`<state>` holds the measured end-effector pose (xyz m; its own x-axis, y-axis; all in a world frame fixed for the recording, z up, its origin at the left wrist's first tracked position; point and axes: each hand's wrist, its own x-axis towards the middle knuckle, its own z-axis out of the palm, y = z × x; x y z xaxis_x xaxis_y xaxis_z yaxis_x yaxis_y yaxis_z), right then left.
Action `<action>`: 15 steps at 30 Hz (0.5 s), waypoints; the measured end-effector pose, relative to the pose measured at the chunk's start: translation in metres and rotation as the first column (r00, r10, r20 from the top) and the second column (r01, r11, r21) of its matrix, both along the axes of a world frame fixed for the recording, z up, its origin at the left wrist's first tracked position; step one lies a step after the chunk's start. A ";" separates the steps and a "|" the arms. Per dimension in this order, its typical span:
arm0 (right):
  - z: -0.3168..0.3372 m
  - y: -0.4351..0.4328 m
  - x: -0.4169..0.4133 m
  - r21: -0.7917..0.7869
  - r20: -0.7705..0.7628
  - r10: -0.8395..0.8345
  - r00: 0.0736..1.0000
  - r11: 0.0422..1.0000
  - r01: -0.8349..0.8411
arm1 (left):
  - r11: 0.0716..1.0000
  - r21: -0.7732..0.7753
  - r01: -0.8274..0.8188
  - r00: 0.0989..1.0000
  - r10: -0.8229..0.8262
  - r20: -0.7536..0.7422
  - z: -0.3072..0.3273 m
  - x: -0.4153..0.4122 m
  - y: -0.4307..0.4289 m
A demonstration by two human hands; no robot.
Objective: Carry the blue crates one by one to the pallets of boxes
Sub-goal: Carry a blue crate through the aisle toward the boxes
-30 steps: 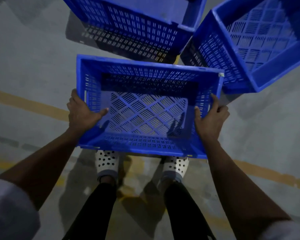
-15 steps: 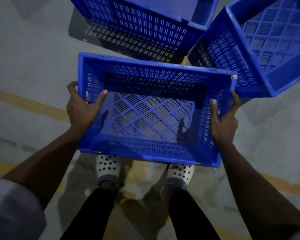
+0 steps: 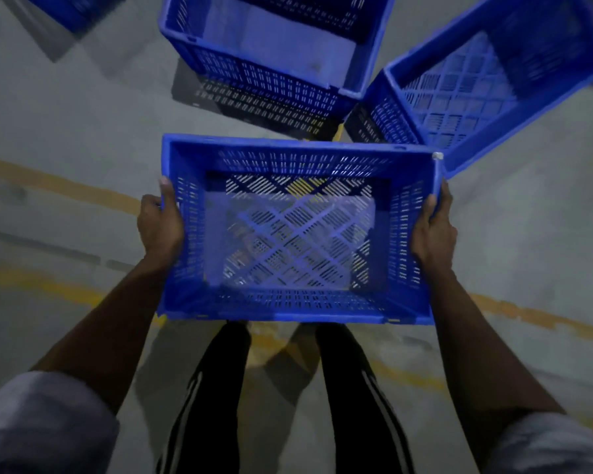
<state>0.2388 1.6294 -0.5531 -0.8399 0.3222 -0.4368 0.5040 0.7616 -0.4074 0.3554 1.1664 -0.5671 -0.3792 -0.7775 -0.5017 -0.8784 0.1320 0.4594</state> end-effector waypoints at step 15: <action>0.352 -0.030 0.024 -0.034 0.029 -0.115 0.993 0.993 0.116 | 0.985 0.106 0.135 0.989 -0.140 0.040 0.315 0.002 -0.050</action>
<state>0.2632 1.5997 -0.2007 -0.7857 0.3999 -0.4719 0.5988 0.6829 -0.4184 0.3573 1.1160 -0.2521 -0.4528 -0.6628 -0.5964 -0.8763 0.2072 0.4350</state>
